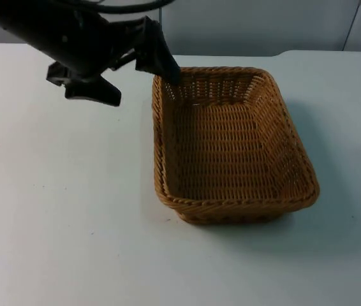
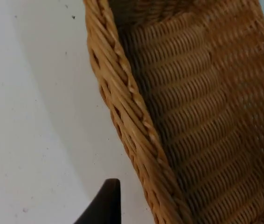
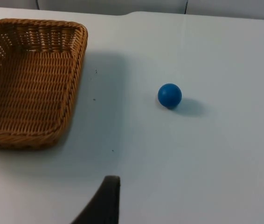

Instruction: Pick up the basket with the left hand and place the ball into the basket with the right hand.

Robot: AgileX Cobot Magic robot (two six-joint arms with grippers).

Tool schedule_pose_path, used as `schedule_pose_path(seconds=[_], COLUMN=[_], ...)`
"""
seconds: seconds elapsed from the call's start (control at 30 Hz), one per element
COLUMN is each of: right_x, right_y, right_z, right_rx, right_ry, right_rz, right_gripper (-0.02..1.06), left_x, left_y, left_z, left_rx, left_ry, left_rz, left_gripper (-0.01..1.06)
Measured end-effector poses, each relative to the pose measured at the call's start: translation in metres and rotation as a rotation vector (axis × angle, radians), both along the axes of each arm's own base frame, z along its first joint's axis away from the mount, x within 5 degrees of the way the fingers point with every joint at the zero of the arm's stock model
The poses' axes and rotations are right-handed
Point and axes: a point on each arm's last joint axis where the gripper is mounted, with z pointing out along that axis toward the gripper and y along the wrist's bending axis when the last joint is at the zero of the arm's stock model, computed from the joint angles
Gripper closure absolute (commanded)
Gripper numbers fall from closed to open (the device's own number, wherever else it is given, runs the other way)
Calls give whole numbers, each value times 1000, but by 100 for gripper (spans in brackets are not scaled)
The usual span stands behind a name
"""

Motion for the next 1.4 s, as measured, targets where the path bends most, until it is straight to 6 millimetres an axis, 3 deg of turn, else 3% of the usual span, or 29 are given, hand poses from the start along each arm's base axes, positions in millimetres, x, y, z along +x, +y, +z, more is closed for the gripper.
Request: schedule_pose_path(seconds=[0.4, 0.8, 0.97, 1.07, 1.1, 1.23, 1.27, 1.3, 1.4], right_x=[0, 0, 0, 0, 0, 0, 0, 0, 0], right_y=[0, 0, 0, 0, 0, 0, 0, 0, 0], right_z=[0, 0, 0, 0, 0, 0, 0, 0, 0], right_rx=[0, -2, 0, -2, -2, -2, -2, -2, -2], right_ry=[0, 0, 0, 0, 0, 0, 0, 0, 0], right_rz=[0, -1, -2, -3, -3, -3, -3, -3, -3], right_gripper=[0, 0, 0, 0, 0, 0, 0, 0, 0], left_x=[0, 9, 9, 9, 9, 9, 10, 10, 11], left_y=[-17, -46, -53, -53, -53, -53, -53, -53, -53], left_z=[-62, -66, -74, -76, -77, -78, -78, -79, -78], left_rx=[39, 29, 29, 29, 29, 25, 27, 29, 26], left_ry=[148, 121, 145, 151, 155, 166, 165, 164, 166], left_rz=[-2, -22, -17, -15, -12, 3, 3, 6, 23], left_gripper=[0, 0, 5, 23, 23, 75, 75, 90, 105])
